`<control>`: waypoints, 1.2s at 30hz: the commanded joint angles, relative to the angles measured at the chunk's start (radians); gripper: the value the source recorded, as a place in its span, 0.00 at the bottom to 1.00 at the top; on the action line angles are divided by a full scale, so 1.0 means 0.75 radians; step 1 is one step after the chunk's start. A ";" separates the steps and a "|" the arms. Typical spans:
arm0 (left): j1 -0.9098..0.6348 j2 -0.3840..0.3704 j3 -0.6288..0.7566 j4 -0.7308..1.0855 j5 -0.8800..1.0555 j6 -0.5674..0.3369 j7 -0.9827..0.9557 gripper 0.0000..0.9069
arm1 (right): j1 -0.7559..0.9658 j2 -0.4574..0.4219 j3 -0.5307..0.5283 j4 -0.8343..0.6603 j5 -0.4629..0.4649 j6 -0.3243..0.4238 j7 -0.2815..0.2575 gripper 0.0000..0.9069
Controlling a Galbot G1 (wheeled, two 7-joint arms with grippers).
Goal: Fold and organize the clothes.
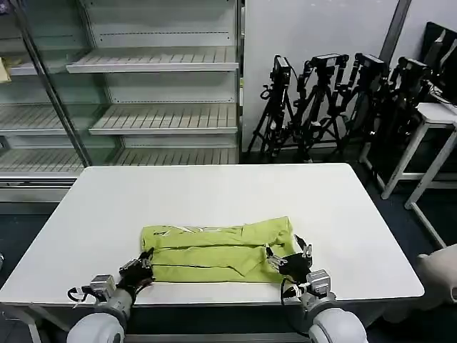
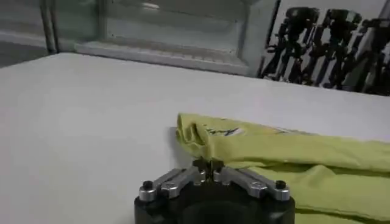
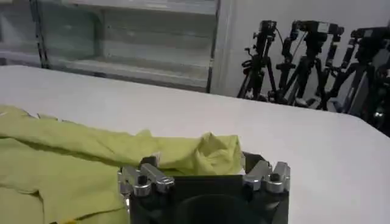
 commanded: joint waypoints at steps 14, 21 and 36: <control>0.121 0.402 -0.548 -0.133 0.370 -0.003 0.298 0.02 | 0.031 0.014 -0.021 -0.030 -0.007 0.017 -0.001 1.00; 0.122 0.249 -0.023 -0.397 0.385 -0.032 0.230 0.02 | 0.031 0.005 -0.003 -0.022 -0.011 0.016 -0.001 1.00; -0.040 0.046 0.467 -0.283 0.419 0.030 0.226 0.02 | -0.009 -0.022 0.090 0.014 -0.004 0.016 -0.001 1.00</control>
